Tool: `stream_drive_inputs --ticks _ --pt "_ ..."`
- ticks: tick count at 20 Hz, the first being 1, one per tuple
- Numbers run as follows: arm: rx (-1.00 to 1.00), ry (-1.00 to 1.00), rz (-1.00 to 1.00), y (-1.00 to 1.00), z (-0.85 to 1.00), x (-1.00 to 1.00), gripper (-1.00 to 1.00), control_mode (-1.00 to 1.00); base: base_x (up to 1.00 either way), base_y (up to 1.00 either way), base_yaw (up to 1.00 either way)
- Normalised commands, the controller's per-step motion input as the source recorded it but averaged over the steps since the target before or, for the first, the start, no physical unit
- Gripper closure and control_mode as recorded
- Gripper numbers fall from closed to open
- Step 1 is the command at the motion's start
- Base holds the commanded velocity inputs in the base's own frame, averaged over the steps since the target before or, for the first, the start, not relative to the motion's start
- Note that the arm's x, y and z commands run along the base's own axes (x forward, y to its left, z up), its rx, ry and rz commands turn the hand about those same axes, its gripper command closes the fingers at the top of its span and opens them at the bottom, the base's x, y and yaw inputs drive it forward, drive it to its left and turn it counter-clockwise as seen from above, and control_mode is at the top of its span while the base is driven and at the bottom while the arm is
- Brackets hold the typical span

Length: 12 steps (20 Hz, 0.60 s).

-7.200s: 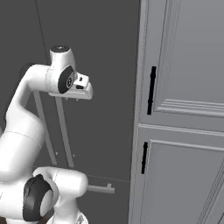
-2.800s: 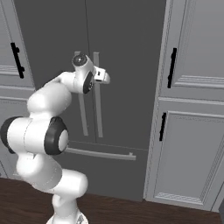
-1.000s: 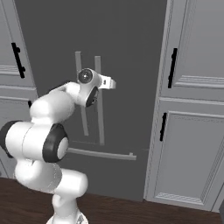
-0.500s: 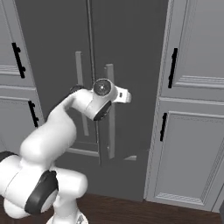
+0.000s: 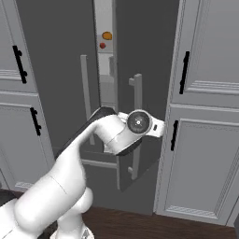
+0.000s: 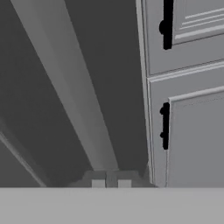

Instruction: Take the strawberry from the fridge and place it on top of the pancake, located on the dining counter.

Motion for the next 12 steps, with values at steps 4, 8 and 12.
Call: stream_drive_inputs --ticks 4,8,12 --pt "0.03 0.04 -0.05 -0.64 0.05 -0.77 -1.00 -1.00 0.00 0.00 0.00" --pt "-0.08 0.16 -0.04 0.04 0.31 -0.52 -1.00 -1.00 0.00 0.00 0.00" --pt "-0.40 0.27 -0.05 0.92 0.34 -0.28 -1.00 -1.00 0.00 0.00 0.00"
